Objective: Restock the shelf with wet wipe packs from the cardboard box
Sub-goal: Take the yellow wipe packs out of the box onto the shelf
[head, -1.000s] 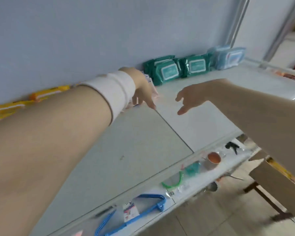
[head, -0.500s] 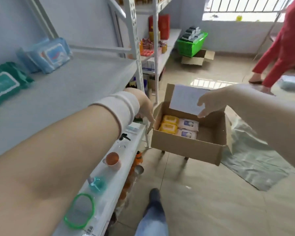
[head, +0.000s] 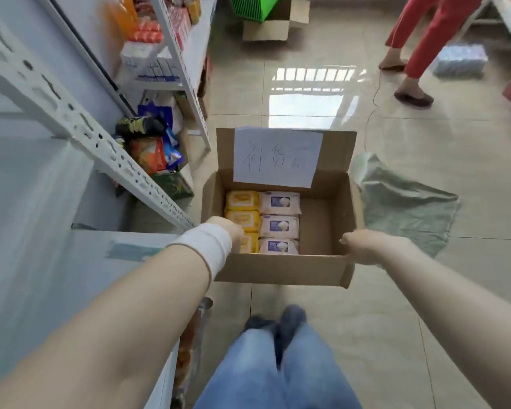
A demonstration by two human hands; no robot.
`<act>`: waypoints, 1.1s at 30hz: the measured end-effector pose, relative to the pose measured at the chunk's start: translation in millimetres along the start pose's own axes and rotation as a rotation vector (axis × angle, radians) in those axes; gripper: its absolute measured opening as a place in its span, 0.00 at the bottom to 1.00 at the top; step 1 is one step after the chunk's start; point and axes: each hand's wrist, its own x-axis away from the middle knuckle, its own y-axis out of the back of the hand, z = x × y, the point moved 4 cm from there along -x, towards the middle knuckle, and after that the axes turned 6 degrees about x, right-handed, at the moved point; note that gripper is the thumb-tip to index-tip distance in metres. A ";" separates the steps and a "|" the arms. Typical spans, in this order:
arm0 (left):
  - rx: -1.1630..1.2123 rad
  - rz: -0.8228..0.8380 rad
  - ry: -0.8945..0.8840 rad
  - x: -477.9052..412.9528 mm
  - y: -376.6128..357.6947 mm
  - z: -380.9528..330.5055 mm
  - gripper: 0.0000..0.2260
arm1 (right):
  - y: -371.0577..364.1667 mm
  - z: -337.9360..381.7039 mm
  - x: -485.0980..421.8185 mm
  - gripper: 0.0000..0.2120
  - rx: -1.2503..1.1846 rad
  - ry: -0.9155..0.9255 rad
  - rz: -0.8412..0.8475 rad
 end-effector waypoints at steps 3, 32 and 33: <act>0.151 0.048 -0.011 -56.3 4.3 4.5 0.18 | -6.9 -0.1 -53.9 0.21 -0.083 0.033 0.067; 1.341 -0.249 0.549 -450.7 -127.5 89.8 0.32 | -117.5 234.6 -393.4 0.22 -1.105 -0.170 0.352; 1.344 -0.219 0.513 -451.1 -124.6 91.6 0.32 | -113.2 231.8 -391.7 0.20 -1.131 -0.162 0.328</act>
